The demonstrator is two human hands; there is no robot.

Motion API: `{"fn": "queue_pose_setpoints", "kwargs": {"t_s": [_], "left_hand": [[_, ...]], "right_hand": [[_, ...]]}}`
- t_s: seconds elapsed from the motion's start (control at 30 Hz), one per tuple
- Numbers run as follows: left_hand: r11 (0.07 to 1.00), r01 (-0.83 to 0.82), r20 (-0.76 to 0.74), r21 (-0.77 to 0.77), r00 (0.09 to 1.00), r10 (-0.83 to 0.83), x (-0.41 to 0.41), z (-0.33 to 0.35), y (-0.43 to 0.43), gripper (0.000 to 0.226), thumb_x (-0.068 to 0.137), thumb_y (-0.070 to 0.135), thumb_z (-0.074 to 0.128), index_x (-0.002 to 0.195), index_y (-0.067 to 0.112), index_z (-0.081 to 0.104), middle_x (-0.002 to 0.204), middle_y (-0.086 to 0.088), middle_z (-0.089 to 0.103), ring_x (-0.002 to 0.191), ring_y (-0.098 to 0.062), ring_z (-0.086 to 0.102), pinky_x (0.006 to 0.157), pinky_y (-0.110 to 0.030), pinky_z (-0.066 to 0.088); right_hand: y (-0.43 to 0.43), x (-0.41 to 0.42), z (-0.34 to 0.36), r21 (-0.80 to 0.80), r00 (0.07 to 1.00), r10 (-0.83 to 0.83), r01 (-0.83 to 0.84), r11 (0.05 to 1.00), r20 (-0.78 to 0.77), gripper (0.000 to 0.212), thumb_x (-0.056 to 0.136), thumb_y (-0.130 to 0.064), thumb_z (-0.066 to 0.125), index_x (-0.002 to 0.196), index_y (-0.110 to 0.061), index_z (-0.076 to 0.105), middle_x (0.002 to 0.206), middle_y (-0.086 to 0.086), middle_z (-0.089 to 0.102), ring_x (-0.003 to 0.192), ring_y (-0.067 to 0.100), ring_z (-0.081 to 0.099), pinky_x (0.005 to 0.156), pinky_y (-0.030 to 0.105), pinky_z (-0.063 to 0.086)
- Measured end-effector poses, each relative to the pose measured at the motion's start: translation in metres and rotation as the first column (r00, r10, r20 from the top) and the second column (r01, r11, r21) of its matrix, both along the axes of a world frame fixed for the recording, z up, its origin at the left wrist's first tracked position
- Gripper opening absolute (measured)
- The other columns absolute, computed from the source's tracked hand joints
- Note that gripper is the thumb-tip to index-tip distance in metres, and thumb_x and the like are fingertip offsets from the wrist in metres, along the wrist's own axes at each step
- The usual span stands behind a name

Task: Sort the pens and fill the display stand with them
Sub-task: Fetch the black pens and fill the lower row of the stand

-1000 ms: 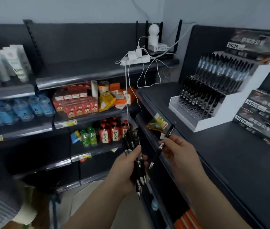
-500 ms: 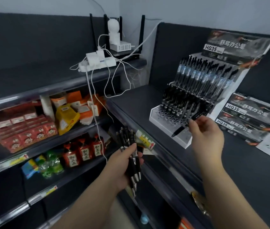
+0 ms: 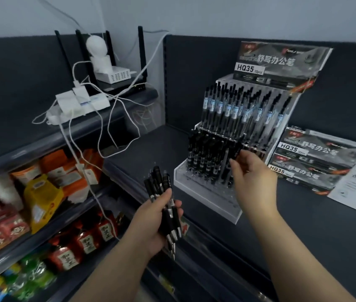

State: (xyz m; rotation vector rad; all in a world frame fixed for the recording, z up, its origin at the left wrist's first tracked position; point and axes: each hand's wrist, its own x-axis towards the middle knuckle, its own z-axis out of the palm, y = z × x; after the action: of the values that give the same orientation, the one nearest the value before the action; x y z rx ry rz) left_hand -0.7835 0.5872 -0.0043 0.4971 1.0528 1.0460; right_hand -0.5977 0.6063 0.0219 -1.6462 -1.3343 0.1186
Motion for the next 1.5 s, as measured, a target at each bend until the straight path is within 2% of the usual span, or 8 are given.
{"fn": "queue_pose_setpoints", "kwargs": {"t_s": [0.33,0.47,0.73,0.87,0.97,1.1,1.23,1.5], "left_hand": [[0.964,0.257,0.008,0.069,0.966,-0.258,-0.008,0.006,0.058,0.015,0.088,0.025,0.062,0.094,0.012,0.060,0.077,-0.006,0.066,0.065,-0.017,0.062,0.063,-0.030,0.047],[0.949,0.309,0.016,0.055,0.950,-0.310,-0.020,0.004,0.072,0.013,0.087,0.024,0.063,0.093,0.011,0.061,0.079,-0.008,0.065,0.067,-0.019,0.061,0.062,-0.031,0.047],[0.895,0.443,0.036,0.045,0.895,-0.445,-0.042,-0.001,0.090,0.012,0.086,0.023,0.063,0.091,0.012,0.062,0.081,-0.008,0.066,0.069,-0.020,0.062,0.061,-0.031,0.047],[0.864,0.501,0.062,0.045,0.862,-0.503,-0.050,-0.005,0.096,0.016,0.080,0.024,0.066,0.092,0.013,0.062,0.077,-0.006,0.066,0.068,-0.020,0.062,0.061,-0.031,0.047],[0.844,0.535,0.088,0.040,0.840,-0.536,-0.053,-0.004,0.097,0.027,0.073,0.025,0.069,0.095,0.012,0.062,0.075,-0.006,0.066,0.066,-0.019,0.062,0.062,-0.031,0.047],[0.786,0.614,0.111,0.064,0.779,-0.617,-0.054,-0.006,0.099,0.037,0.080,0.026,0.065,0.110,0.005,0.065,0.094,-0.011,0.071,0.082,-0.022,0.068,0.068,-0.032,0.050],[0.762,0.646,0.129,0.046,0.752,-0.646,-0.059,-0.007,0.102,0.045,0.079,0.026,0.065,0.116,0.001,0.062,0.111,-0.022,0.067,0.100,-0.033,0.067,0.085,-0.043,0.052],[0.734,0.673,0.140,0.091,0.721,-0.679,-0.061,-0.006,0.097,0.028,0.088,0.019,0.055,0.106,0.001,0.066,0.098,-0.018,0.072,0.083,-0.026,0.072,0.068,-0.034,0.053]], "right_hand": [[0.018,-0.025,-0.006,-0.132,0.975,-0.203,0.213,0.968,0.086,0.036,0.094,-0.026,0.053,0.127,-0.012,0.055,0.112,0.003,0.068,0.095,0.018,0.065,0.073,0.019,0.044],[0.019,-0.038,-0.020,-0.198,0.957,-0.266,0.284,0.938,0.113,0.034,0.095,-0.023,0.053,0.125,-0.008,0.055,0.110,0.008,0.068,0.094,0.024,0.064,0.073,0.027,0.050],[0.023,-0.051,-0.028,-0.192,0.906,-0.420,0.421,0.887,0.049,0.031,0.094,-0.022,0.053,0.123,-0.010,0.055,0.109,0.006,0.068,0.094,0.021,0.063,0.071,0.022,0.043],[0.015,-0.066,-0.025,-0.113,0.883,-0.465,0.456,0.883,-0.071,0.029,0.090,-0.022,0.059,0.118,-0.016,0.053,0.099,-0.004,0.061,0.083,0.006,0.056,0.066,0.012,0.039],[0.005,-0.096,-0.020,-0.107,0.918,-0.371,0.359,0.927,-0.138,0.011,0.087,-0.023,0.063,0.096,-0.024,0.057,0.084,-0.012,0.059,0.074,0.000,0.055,0.058,0.008,0.041],[0.005,-0.136,-0.024,-0.219,0.923,-0.080,-0.005,0.976,-0.377,0.008,0.082,-0.025,0.069,0.089,-0.023,0.064,0.069,-0.007,0.062,0.060,0.001,0.056,0.058,0.015,0.048],[0.007,-0.144,-0.028,-0.274,0.903,-0.079,-0.044,0.961,-0.422,0.026,0.075,-0.025,0.076,0.095,-0.027,0.059,0.077,-0.004,0.056,0.064,-0.001,0.053,0.065,0.021,0.051],[0.006,-0.146,-0.024,-0.278,0.882,-0.098,-0.039,0.960,-0.461,0.012,0.081,-0.016,0.067,0.090,-0.023,0.064,0.073,-0.003,0.062,0.062,0.007,0.056,0.065,0.030,0.052]]}}
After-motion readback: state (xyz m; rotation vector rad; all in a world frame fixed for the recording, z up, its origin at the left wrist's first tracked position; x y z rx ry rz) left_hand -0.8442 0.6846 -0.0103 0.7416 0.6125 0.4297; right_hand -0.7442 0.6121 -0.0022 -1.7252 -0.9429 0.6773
